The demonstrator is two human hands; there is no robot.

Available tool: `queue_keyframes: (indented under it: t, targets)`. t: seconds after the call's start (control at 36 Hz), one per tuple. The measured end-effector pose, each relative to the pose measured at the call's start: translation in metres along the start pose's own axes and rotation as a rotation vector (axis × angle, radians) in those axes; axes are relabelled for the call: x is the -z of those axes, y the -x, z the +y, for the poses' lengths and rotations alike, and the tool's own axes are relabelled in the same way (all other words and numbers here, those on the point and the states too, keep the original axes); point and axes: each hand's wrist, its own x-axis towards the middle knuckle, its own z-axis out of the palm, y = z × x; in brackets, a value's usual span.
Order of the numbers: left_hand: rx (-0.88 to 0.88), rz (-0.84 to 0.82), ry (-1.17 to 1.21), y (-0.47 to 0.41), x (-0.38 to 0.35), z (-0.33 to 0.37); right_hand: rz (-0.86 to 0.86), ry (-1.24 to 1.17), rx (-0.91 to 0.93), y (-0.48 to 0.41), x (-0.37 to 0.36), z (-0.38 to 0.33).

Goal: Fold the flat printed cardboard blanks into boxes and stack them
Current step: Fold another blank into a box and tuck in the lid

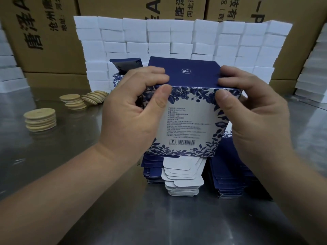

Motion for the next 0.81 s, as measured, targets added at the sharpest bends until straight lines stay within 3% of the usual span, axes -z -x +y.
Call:
queue_keyframes:
  t: [0.22, 0.36, 0.58, 0.81]
  targets:
    - [-0.048, 0.002, -0.092, 0.0, 0.001, 0.007, -0.051, 0.152, 0.07, -0.002, 0.002, -0.006]
    - [-0.044, -0.001, -0.19, 0.002, -0.003, 0.014, -0.05, 0.374, 0.183, 0.0, -0.001, -0.008]
    - [-0.003, 0.027, -0.165, 0.002, -0.004, 0.017, -0.019, 0.373, 0.193, 0.001, -0.004, -0.009]
    - [0.008, 0.041, -0.137, 0.0, -0.001, 0.015, -0.094, 0.372, 0.239, 0.0, 0.005, -0.002]
